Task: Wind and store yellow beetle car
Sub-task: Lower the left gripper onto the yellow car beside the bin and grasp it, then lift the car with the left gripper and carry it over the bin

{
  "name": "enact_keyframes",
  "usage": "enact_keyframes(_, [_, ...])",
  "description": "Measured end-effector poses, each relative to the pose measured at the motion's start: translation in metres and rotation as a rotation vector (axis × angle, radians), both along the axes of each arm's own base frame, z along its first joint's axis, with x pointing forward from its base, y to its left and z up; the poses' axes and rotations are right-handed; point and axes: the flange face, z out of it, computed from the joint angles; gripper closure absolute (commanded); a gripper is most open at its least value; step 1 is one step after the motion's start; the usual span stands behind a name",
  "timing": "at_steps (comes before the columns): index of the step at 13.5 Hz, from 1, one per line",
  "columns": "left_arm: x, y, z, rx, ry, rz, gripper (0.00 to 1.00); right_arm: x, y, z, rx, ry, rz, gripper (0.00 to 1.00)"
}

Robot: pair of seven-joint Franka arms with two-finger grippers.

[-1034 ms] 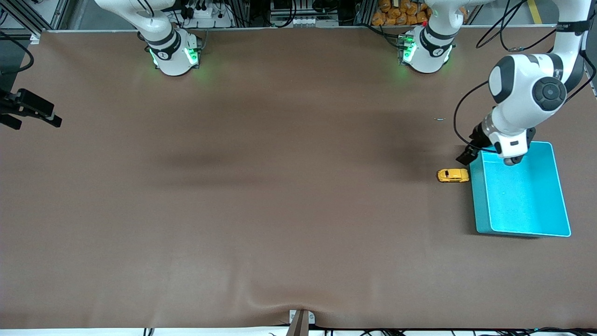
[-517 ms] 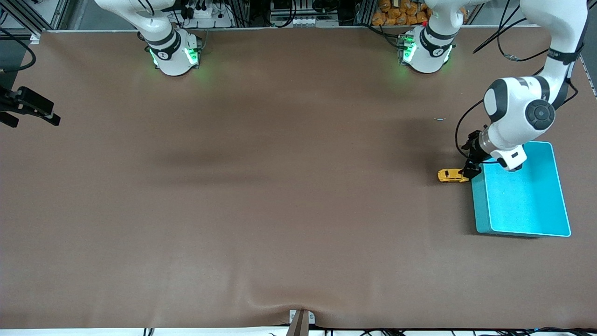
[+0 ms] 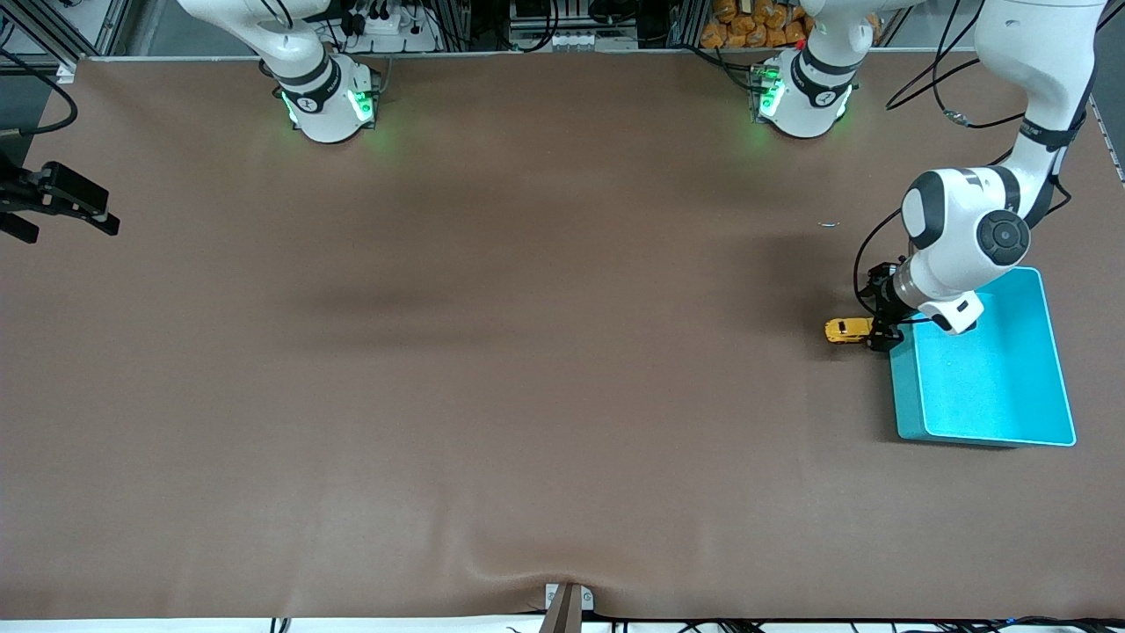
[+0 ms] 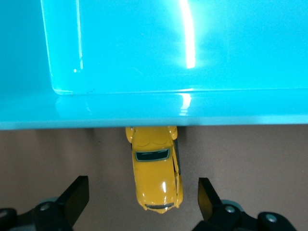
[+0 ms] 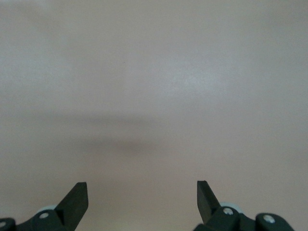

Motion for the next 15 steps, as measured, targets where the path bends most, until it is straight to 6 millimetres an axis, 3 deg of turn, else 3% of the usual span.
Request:
enact_keyframes(5, [0.003, 0.0, -0.015, -0.005, -0.026, 0.005, 0.0, -0.005, -0.002, -0.001, -0.002, 0.03, -0.003, 0.0])
enact_keyframes(6, [0.004, 0.0, -0.018, -0.005, -0.028, 0.005, 0.28, -0.005, -0.002, 0.0, -0.002, 0.032, -0.003, 0.0])
enact_keyframes(7, [0.005, -0.001, -0.019, -0.006, -0.029, 0.005, 0.72, -0.006, -0.002, 0.0, -0.002, 0.037, -0.003, 0.0])
enact_keyframes(8, [0.005, -0.001, -0.019, -0.006, -0.03, 0.004, 1.0, -0.007, -0.002, -0.001, -0.001, 0.045, -0.003, 0.0])
enact_keyframes(15, [0.01, -0.01, -0.015, -0.007, -0.042, 0.001, 1.0, -0.008, -0.002, -0.001, -0.006, 0.052, -0.002, 0.0])
